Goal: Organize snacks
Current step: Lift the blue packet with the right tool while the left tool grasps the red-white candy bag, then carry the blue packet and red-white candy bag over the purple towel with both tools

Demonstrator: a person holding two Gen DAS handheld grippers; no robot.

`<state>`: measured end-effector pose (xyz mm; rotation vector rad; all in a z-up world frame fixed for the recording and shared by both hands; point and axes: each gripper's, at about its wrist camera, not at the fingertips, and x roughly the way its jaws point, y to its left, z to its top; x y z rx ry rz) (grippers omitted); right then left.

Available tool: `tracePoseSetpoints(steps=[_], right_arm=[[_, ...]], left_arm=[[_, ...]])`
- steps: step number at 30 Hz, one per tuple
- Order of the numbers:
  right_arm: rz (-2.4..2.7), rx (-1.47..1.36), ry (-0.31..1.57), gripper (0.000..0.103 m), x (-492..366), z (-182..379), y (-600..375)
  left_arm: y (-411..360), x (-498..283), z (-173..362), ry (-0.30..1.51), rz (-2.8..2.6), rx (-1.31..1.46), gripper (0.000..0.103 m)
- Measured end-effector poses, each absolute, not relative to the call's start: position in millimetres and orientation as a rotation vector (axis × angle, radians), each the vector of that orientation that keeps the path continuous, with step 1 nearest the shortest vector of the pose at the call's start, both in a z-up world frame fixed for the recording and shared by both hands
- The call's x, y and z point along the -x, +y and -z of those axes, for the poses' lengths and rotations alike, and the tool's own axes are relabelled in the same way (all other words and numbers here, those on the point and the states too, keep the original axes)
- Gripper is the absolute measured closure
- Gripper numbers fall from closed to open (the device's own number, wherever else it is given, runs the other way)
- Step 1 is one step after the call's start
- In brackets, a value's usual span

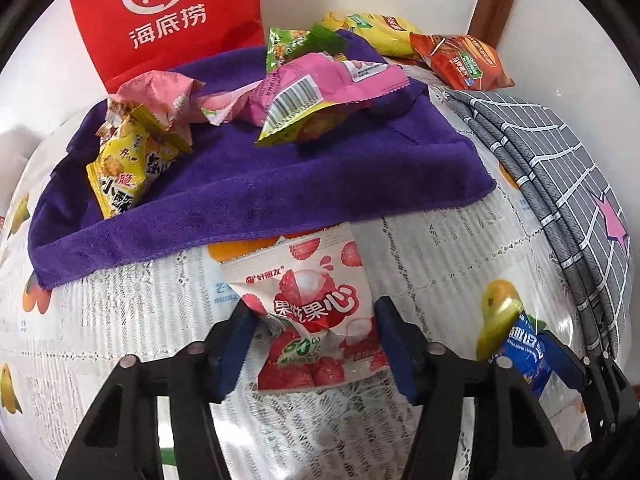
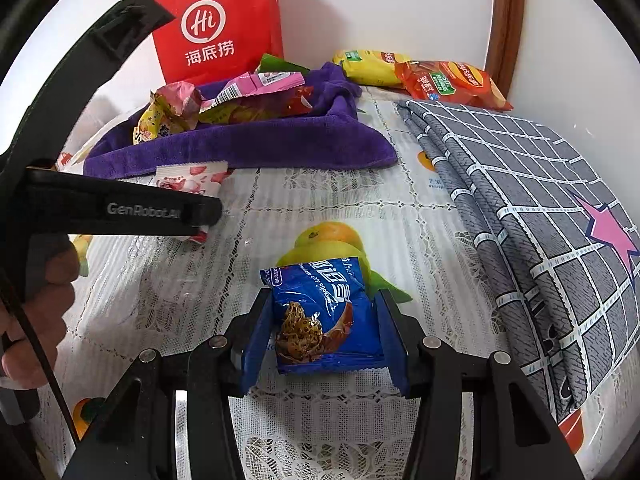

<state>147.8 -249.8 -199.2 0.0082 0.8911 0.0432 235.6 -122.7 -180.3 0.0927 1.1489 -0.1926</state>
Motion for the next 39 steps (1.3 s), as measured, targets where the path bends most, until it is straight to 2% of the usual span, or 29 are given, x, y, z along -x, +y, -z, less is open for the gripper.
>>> tracePoseSetpoints(steps=[5, 25, 39], right_arm=[[-0.045, -0.010, 0.891, 0.052, -148, 199, -250], [-0.043, -0.054, 0.921, 0.055, -148, 193, -253], [-0.061, -0.005, 0.815, 0.056, -157, 110, -215]], left_arm=[[-106, -226, 176, 1.168, 0.215, -0.033, 0.051], [-34, -199, 117, 1.080, 0.265, 0.081, 0.052], [-6, -206, 85, 1.022, 0.269, 0.104, 0.052]])
